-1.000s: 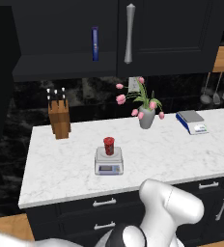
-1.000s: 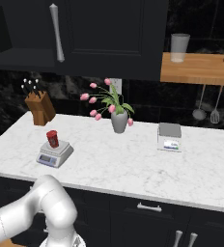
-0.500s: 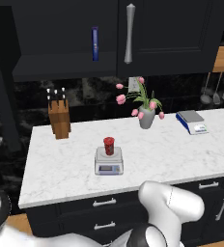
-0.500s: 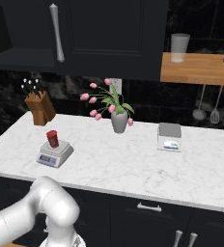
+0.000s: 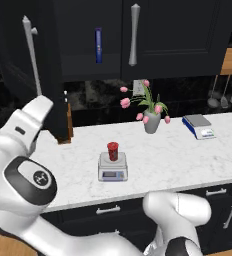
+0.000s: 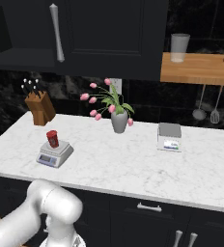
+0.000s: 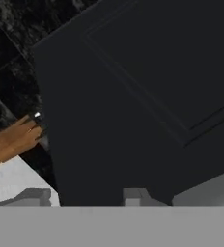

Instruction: Pick the yogurt and place it on the digital scale for weighing, and close the cabinet.

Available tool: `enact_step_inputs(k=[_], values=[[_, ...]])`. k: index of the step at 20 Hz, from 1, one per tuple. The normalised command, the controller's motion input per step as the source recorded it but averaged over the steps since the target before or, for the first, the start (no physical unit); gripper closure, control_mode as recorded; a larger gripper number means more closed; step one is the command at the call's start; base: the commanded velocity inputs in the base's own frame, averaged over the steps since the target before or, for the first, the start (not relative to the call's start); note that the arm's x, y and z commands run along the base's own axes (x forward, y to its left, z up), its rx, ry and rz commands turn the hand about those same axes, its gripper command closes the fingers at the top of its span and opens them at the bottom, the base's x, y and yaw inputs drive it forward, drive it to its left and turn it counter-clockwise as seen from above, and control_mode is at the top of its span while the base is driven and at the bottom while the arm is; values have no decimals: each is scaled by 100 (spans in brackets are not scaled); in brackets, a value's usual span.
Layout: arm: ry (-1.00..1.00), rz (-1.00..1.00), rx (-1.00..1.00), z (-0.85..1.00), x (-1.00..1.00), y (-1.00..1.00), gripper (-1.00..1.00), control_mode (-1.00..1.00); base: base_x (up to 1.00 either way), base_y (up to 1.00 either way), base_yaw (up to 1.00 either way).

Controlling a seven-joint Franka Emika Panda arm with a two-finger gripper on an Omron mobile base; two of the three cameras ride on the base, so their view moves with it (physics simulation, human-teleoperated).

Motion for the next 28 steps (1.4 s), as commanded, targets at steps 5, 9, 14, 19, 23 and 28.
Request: enact_step_inputs(k=[5, 9, 14, 19, 23, 28], values=[[17, 10, 24, 24, 14, -100, -100, -100, 0, 0, 0], [16, 12, 22, 19, 56, -100, -100, -100, 0, 0, 0], [9, 19, 24, 39, 73, -100, -100, -100, 0, 0, 0], [1, 25, 21, 7, 100, -79, -100, -100, 0, 0, 0], [0, 10, 2, 0, 100, -13, -100, -100, 0, 0, 0], [-3, 1, 0, 0, 100, 0, -100, -100, 0, 0, 0]])
